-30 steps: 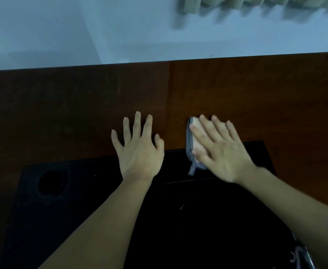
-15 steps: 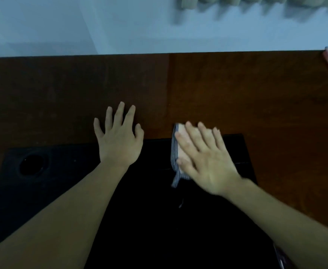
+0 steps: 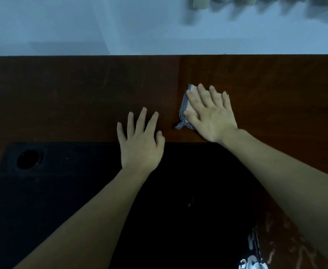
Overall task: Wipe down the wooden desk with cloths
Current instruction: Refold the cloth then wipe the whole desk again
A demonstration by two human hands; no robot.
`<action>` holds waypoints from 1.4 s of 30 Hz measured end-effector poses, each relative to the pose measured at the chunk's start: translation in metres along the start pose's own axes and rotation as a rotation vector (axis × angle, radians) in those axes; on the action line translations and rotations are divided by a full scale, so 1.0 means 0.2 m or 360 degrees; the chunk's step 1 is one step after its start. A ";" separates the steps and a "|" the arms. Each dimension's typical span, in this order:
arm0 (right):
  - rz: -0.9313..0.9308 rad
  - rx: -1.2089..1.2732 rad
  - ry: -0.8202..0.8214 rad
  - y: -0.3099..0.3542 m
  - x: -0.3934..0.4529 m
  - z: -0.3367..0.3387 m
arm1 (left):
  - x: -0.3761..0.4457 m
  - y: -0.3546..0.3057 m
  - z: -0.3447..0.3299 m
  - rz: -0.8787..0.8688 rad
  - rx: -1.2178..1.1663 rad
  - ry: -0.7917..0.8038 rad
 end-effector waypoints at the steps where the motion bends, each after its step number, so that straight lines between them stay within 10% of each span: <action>1: 0.0012 0.0006 0.0006 0.00 0.00 0.00 | 0.00 0.00 0.00 0.0021 0.0007 0.0004; 13: 0.0639 0.0032 0.0269 -0.05 -0.62 -0.14 | -0.01 -0.01 -0.02 0.0062 0.0039 -0.0089; 23: 0.0159 -0.0002 0.0084 -0.13 -0.05 0.01 | 0.00 0.00 -0.03 0.0068 0.0021 -0.0110; 35: 0.0611 0.0055 0.0216 -0.10 -0.64 -0.15 | 0.00 0.00 -0.03 0.0071 0.0028 -0.0112; 42: 0.0242 -0.0022 0.0078 -0.13 -0.17 -0.01 | -0.01 0.00 -0.03 0.0069 0.0030 -0.0098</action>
Point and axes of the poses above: each hand's wrist, its own x-axis towards the middle knuckle, its own z-axis out of the back of the hand, y = z × x, the point moved 4 cm from there along x, towards the middle knuckle, and after that the axes turned 10 degrees about x, right-handed, at the moved point
